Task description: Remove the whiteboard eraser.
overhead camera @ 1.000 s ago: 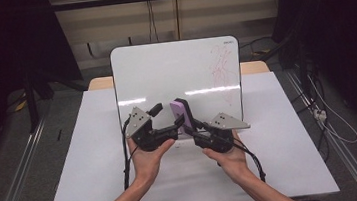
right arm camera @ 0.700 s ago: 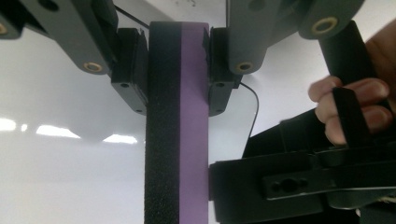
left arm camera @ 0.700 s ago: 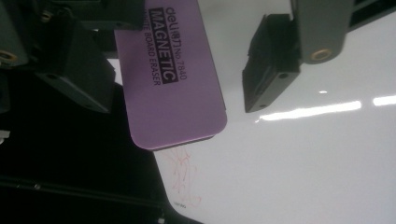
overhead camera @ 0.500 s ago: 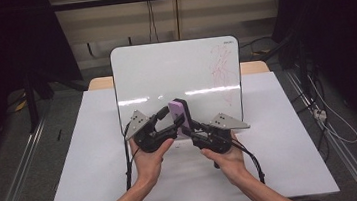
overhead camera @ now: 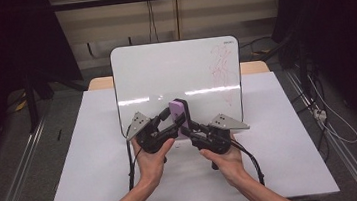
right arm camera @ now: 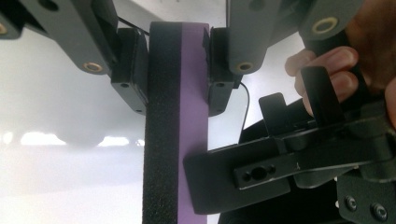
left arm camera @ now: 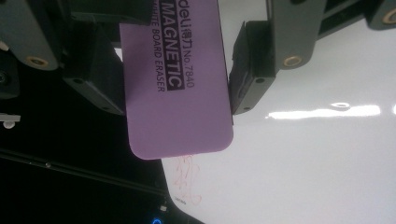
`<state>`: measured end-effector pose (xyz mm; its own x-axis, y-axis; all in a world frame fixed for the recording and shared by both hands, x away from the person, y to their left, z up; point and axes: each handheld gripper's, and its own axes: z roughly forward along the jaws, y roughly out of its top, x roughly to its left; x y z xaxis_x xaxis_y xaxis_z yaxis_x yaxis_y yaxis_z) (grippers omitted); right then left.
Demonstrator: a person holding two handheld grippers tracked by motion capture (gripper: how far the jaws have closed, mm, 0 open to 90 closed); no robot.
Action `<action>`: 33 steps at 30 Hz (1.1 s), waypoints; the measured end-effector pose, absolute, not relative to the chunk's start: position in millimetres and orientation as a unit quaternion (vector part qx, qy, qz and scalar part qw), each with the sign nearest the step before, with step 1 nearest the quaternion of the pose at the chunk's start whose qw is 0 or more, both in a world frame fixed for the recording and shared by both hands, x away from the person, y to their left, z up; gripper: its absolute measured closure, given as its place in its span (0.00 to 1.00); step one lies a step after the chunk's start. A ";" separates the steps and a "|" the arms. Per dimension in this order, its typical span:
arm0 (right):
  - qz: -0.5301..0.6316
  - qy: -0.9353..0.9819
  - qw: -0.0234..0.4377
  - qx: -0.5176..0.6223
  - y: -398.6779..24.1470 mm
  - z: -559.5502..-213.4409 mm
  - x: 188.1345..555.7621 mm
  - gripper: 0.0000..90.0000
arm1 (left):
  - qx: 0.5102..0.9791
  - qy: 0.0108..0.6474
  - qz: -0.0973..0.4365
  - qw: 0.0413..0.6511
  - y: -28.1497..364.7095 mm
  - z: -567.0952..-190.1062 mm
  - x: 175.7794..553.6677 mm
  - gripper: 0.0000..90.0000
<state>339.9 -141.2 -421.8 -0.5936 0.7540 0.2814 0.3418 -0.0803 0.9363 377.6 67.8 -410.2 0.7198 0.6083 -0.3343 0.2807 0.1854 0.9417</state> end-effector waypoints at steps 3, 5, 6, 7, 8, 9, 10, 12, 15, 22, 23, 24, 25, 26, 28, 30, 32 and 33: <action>0.604 0.656 0.165 0.421 -140.7 -423.9 340.8 0.72 | 0.629 0.357 0.114 0.681 67.9 -411.3 378.2 0.44; 0.604 0.657 0.163 0.421 -140.7 -424.2 341.0 0.72 | 0.628 0.359 0.111 0.682 67.7 -411.1 377.8 0.44; 0.605 0.657 0.163 0.420 -140.8 -424.3 340.8 0.72 | 0.631 0.353 0.113 0.682 66.8 -410.0 376.7 0.45; 0.605 0.657 0.163 0.420 -140.8 -424.3 340.8 0.72 | 0.631 0.353 0.113 0.682 66.8 -410.0 376.7 0.46; 0.604 0.658 0.165 0.419 -140.8 -424.0 340.6 0.72 | 0.632 0.348 0.118 0.682 65.8 -409.0 375.6 0.46; 0.603 0.658 0.166 0.420 -141.4 -423.2 339.9 0.71 | 0.634 0.345 0.119 0.681 65.3 -408.4 375.1 0.46; 0.602 0.660 0.170 0.417 -141.6 -422.7 339.3 0.71 | 0.636 0.343 0.118 0.682 65.2 -407.8 375.2 0.46; 0.602 0.660 0.171 0.415 -141.7 -422.2 338.7 0.69 | 0.638 0.341 0.118 0.680 65.3 -406.9 375.2 0.46; 0.599 0.663 0.167 0.417 -141.5 -422.4 338.6 0.66 | 0.638 0.342 0.116 0.680 66.0 -405.8 376.0 0.46; 0.574 0.685 0.165 0.417 -144.2 -425.0 337.2 0.38 | 0.642 0.339 0.129 0.675 73.5 -399.6 378.9 0.46; 0.577 0.685 0.161 0.416 -146.2 -425.3 337.2 0.36 | 0.636 0.345 0.128 0.678 74.8 -398.3 379.8 0.46; 0.573 0.686 0.161 0.417 -147.8 -425.1 336.8 0.32 | 0.636 0.345 0.128 0.678 74.8 -398.3 379.8 0.46; 0.573 0.686 0.161 0.417 -147.8 -425.1 336.8 0.32 | 0.641 0.342 0.133 0.674 77.7 -397.1 380.4 0.46; 0.566 0.690 0.168 0.419 -150.4 -424.8 336.0 0.28 | 0.640 0.342 0.136 0.675 78.1 -396.1 380.5 0.46; 0.552 0.696 0.175 0.425 -158.5 -425.1 333.4 0.18 | 0.645 0.338 0.142 0.670 80.3 -394.0 381.3 0.46; 0.548 0.693 0.186 0.429 -164.7 -426.1 331.6 0.15 | 0.652 0.336 0.145 0.664 82.7 -392.4 381.9 0.46; 0.547 0.692 0.188 0.432 -168.3 -426.4 330.9 0.13 | 0.652 0.337 0.142 0.665 83.4 -391.1 381.9 0.46; 0.527 0.705 0.206 0.428 -175.1 -426.9 330.0 0.09 | 0.661 0.327 0.143 0.660 84.9 -389.7 381.6 0.46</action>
<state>330.0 -175.1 -426.9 -0.5482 0.8209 0.1601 0.3864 0.0788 0.9189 381.6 84.9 -389.7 0.7461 0.6202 -0.2424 0.2437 0.0845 0.9662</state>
